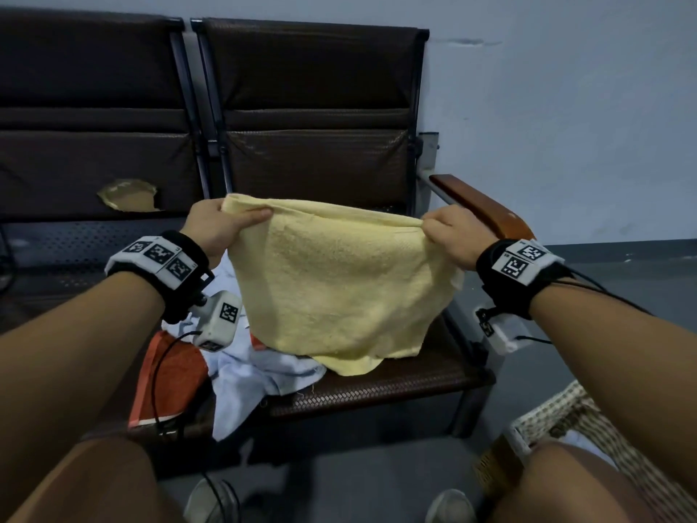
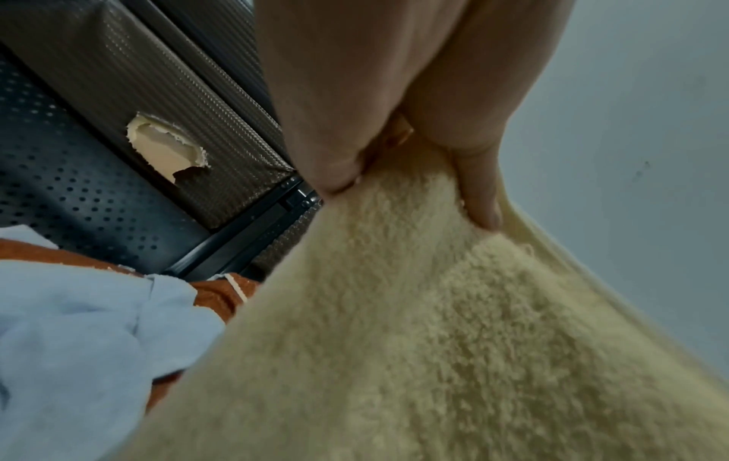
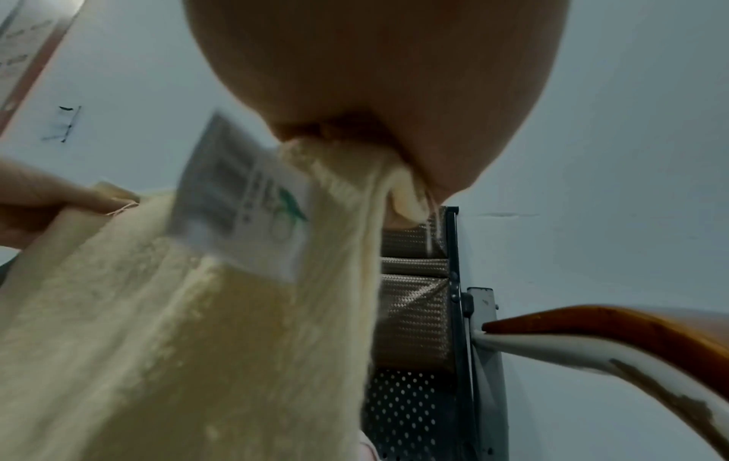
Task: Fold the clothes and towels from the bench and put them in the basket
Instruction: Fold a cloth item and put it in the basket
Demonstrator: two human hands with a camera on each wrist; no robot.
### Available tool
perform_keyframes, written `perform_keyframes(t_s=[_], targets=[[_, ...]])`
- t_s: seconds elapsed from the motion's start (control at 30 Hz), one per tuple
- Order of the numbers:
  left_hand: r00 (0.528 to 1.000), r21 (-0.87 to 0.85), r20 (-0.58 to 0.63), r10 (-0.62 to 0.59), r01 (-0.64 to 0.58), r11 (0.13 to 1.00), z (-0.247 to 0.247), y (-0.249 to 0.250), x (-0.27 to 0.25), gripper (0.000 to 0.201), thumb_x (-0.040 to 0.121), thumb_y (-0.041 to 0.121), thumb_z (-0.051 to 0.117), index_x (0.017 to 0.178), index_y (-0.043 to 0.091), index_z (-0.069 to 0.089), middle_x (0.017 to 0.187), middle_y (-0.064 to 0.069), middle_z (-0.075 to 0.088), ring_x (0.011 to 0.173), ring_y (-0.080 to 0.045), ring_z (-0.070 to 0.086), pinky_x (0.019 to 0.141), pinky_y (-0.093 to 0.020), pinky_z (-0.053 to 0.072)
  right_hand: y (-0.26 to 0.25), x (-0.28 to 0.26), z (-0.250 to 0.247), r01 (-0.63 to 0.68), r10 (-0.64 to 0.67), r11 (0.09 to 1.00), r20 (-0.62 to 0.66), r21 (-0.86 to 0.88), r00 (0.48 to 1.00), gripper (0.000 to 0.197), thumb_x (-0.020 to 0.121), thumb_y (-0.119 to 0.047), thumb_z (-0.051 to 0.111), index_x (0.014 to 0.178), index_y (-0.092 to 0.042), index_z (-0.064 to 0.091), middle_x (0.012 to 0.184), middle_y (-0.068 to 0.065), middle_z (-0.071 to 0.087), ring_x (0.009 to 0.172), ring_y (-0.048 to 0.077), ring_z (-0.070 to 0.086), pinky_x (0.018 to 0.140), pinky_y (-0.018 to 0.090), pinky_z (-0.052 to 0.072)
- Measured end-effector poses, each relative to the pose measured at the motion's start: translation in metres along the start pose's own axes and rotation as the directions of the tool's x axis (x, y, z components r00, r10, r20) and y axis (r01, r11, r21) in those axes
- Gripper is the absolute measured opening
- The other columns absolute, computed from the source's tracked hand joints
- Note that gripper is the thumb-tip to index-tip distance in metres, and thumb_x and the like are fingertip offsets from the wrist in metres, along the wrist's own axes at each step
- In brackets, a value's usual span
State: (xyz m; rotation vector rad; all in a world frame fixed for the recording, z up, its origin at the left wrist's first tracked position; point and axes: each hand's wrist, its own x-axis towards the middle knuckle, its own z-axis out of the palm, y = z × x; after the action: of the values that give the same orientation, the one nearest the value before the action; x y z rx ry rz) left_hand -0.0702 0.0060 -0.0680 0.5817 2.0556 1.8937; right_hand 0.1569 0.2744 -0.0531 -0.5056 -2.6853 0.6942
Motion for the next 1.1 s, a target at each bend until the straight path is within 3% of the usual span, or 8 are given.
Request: perform_keyframes(t_s=[0.2, 0.33, 0.4, 0.57, 0.77, 0.9, 1.0, 1.1], targets=[[1.0, -0.026, -0.029, 0.001, -0.002, 1.0, -0.003, 0.013, 0.001, 0.029, 0.075, 0.033, 0.085, 0.092, 0.012, 0.076, 0.083, -0.01, 0.075, 0.065, -0.018, 0.071, 0.053, -0.032, 0.058, -0.003, 0.006, -0.016, -0.037, 0.04, 0.989, -0.016, 0.145, 0.999, 0.057, 0.097, -0.056, 0.054, 0.078, -0.004, 0.072, 0.067, 0.001, 0.067, 0.058, 0.017, 0.061, 0.059, 0.033, 0.049], [0.999, -0.11, -0.039, -0.025, 0.021, 0.994, 0.01, 0.032, -0.004, 0.049, 0.075, 0.042, 0.085, 0.099, 0.002, 0.073, 0.112, -0.036, 0.064, 0.086, -0.037, 0.062, 0.086, -0.073, 0.045, -0.013, 0.016, -0.025, -0.19, 0.208, 0.939, -0.034, 0.287, 0.978, 0.069, 0.097, -0.06, 0.049, 0.083, 0.005, 0.068, 0.077, 0.02, 0.071, 0.063, 0.031, 0.064, 0.068, 0.046, 0.058], [0.998, -0.156, -0.066, -0.023, 0.013, 0.988, 0.022, 0.043, -0.006, 0.046, 0.077, 0.046, 0.081, 0.091, 0.003, 0.074, 0.106, -0.031, 0.068, 0.085, -0.034, 0.064, 0.086, -0.07, 0.048, -0.021, 0.023, -0.025, -0.264, 0.303, 0.849, -0.012, 0.458, 0.953, 0.06, 0.098, -0.054, 0.053, 0.081, 0.001, 0.07, 0.079, 0.013, 0.072, 0.07, 0.028, 0.068, 0.074, 0.045, 0.059], [0.996, -0.148, -0.03, 0.087, -0.09, 0.985, 0.073, 0.065, -0.019, 0.036, 0.091, 0.038, 0.07, 0.063, 0.016, 0.067, 0.061, 0.0, 0.066, 0.056, -0.015, 0.063, 0.056, -0.027, 0.05, -0.05, 0.038, -0.017, -0.384, 0.425, 0.639, 0.11, 0.666, 0.899, 0.055, 0.099, -0.048, 0.055, 0.128, 0.0, 0.061, 0.12, 0.016, 0.07, 0.102, 0.034, 0.07, 0.094, 0.054, 0.056], [0.96, -0.016, 0.207, 0.189, -0.19, 0.982, 0.119, 0.07, -0.052, 0.028, 0.091, 0.031, 0.072, 0.087, 0.004, 0.077, 0.086, -0.018, 0.075, 0.075, -0.019, 0.067, 0.075, -0.039, 0.057, -0.081, 0.031, -0.009, -0.399, 0.313, 0.491, 0.27, 0.774, 0.911, 0.057, 0.093, -0.051, 0.061, 0.129, -0.006, 0.063, 0.112, 0.013, 0.073, 0.102, 0.028, 0.072, 0.095, 0.043, 0.057], [0.935, 0.006, 0.315, 0.165, -0.176, 0.984, 0.117, 0.066, -0.056, 0.019, 0.093, 0.018, 0.064, 0.095, 0.006, 0.078, 0.085, -0.008, 0.074, 0.073, -0.011, 0.064, 0.068, -0.026, 0.054, -0.082, 0.019, -0.012, -0.402, 0.293, 0.577, 0.279, 0.711, 0.914, 0.035, 0.096, -0.023, 0.061, 0.118, 0.003, 0.067, 0.096, 0.015, 0.072, 0.081, 0.026, 0.071, 0.073, 0.037, 0.06], [0.966, -0.066, 0.22, 0.136, -0.125, 0.99, 0.109, 0.064, -0.05, 0.022, 0.09, 0.006, 0.052, 0.095, 0.009, 0.073, 0.091, -0.009, 0.071, 0.079, -0.018, 0.065, 0.071, -0.03, 0.055, -0.077, 0.016, -0.01, -0.385, 0.313, 0.653, 0.231, 0.652, 0.921, 0.027, 0.096, -0.005, 0.051, 0.12, -0.001, 0.063, 0.092, 0.014, 0.065, 0.076, 0.023, 0.064, 0.059, 0.032, 0.056], [0.963, -0.061, 0.257, 0.085, -0.071, 0.996, 0.102, 0.061, -0.042, 0.034, 0.083, 0.001, 0.052, 0.113, 0.007, 0.064, 0.101, -0.014, 0.068, 0.091, -0.023, 0.062, 0.088, -0.04, 0.051, -0.074, 0.012, -0.011, -0.329, 0.149, 0.625, 0.306, 0.708, 0.94, 0.041, 0.097, 0.0, 0.045, 0.131, -0.012, 0.064, 0.111, 0.012, 0.07, 0.092, 0.022, 0.069, 0.075, 0.032, 0.057]])
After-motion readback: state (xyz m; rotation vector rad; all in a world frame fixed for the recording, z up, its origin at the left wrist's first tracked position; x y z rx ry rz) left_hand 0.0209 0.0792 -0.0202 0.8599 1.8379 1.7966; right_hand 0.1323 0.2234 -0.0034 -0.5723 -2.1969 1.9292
